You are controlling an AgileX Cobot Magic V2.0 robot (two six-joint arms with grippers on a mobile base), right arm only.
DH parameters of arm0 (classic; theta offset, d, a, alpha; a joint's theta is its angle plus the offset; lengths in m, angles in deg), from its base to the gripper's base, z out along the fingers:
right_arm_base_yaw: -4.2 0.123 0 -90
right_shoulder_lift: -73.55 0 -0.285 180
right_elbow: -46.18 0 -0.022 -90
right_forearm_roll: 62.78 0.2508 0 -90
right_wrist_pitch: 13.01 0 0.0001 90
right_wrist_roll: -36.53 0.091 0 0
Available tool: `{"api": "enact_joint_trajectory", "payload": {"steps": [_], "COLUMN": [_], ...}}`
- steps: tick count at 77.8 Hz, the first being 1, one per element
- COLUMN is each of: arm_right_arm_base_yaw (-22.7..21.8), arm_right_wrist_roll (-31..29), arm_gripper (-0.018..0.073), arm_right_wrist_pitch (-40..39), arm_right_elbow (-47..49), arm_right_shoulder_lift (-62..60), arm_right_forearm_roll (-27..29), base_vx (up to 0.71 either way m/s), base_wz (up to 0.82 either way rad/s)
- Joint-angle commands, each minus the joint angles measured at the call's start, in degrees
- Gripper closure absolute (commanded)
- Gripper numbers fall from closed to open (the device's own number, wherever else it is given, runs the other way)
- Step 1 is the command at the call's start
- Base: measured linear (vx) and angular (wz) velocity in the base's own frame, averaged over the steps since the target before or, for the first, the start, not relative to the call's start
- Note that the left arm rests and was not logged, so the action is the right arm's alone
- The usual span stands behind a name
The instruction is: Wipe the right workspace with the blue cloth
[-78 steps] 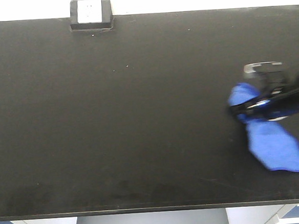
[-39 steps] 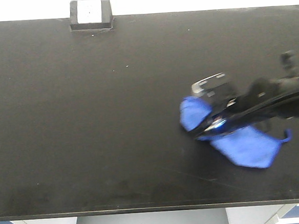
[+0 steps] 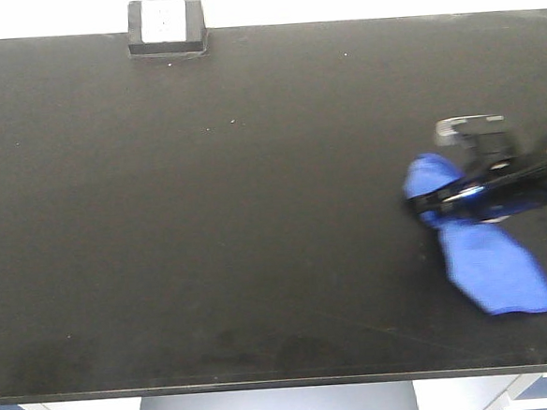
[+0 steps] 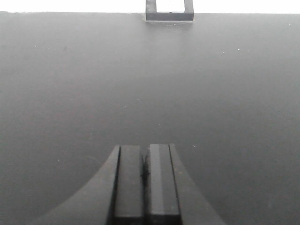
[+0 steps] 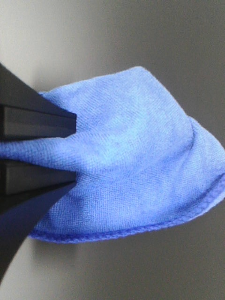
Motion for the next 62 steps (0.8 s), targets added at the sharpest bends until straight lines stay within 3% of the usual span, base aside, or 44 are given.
{"api": "enact_joint_trajectory", "payload": {"steps": [1,13,30,41,49,62], "arm_right_arm_base_yaw": [-2.6,-2.9,-2.8,-2.8,-2.8,-2.8], "arm_right_wrist_roll": [-0.2,-0.5,-0.5,-0.5,-0.5,-0.5], "arm_gripper": [0.0546,0.0458,0.019,0.0074,0.0048,0.0084], "arm_right_wrist_pitch": [-1.0,-1.0,-0.7,-0.8,0.8,7.2], "arm_right_elbow": [0.5,0.5,0.5,0.5,0.5,0.5], "arm_right_shoulder_lift": [-1.4,-1.4,-4.7,-11.3,-18.1,-31.9], "arm_right_forearm_roll": [0.4,0.6,0.6,0.7,0.6,0.6], "base_vx": [0.0,0.0,0.0,0.0,0.0,0.0], "base_wz": [0.0,0.0,0.0,0.0,0.0,0.0]}}
